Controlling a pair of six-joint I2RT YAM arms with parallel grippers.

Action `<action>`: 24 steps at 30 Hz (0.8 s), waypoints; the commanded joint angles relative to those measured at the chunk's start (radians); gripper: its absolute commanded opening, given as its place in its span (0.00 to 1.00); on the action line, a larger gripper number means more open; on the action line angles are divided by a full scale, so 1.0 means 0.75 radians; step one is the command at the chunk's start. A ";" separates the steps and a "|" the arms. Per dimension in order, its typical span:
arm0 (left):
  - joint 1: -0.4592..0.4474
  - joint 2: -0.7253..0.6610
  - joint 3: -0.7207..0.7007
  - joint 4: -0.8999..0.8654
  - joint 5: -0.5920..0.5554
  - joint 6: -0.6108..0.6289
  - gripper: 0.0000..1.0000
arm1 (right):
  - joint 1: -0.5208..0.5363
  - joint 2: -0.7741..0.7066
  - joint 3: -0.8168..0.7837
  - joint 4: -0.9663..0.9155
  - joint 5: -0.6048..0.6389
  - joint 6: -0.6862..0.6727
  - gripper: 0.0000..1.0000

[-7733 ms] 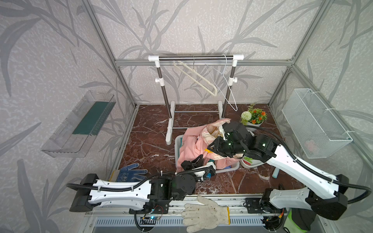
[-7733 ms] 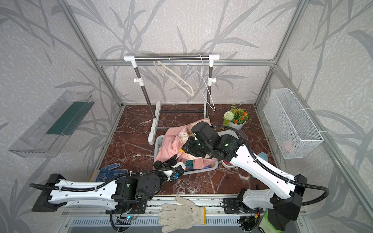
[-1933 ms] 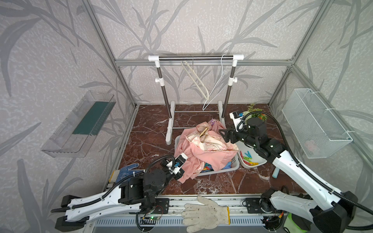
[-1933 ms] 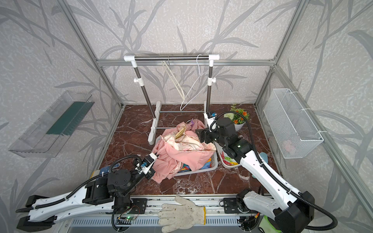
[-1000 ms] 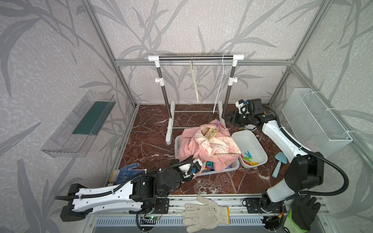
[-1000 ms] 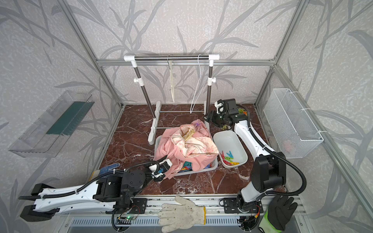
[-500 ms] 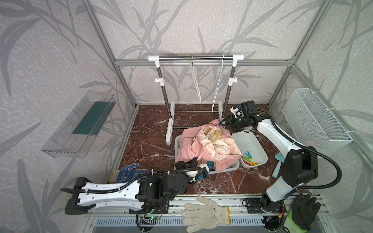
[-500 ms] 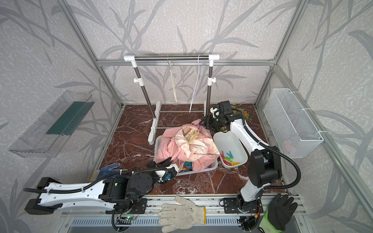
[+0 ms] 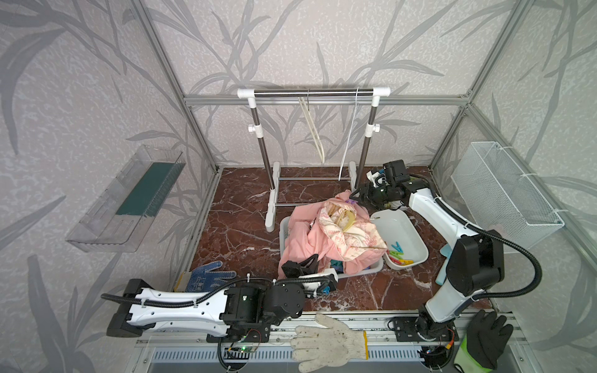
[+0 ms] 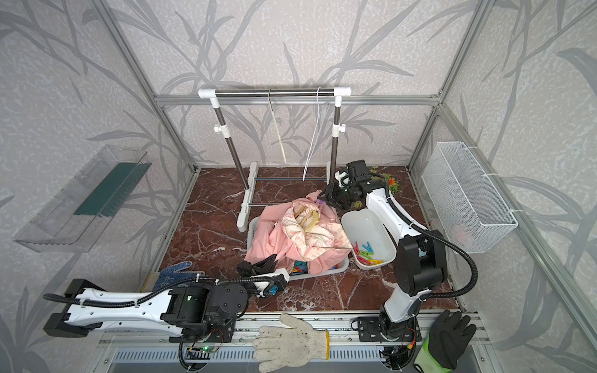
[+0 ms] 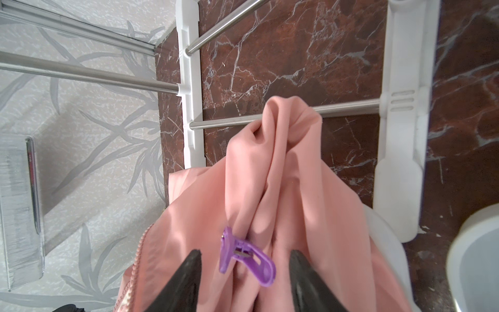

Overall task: Remove the clothespins securing jackets to the hanger
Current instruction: Remove the clothespin from the hanger.

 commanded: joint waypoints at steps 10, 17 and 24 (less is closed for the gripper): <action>-0.021 -0.005 0.028 0.027 -0.037 0.032 0.00 | 0.002 0.047 0.051 -0.013 -0.009 -0.004 0.37; -0.030 0.009 0.028 0.017 -0.061 0.025 0.00 | 0.002 0.032 0.042 0.003 -0.002 0.001 0.27; -0.030 -0.007 0.017 0.017 -0.077 0.011 0.00 | 0.001 0.020 0.029 0.011 0.023 0.002 0.10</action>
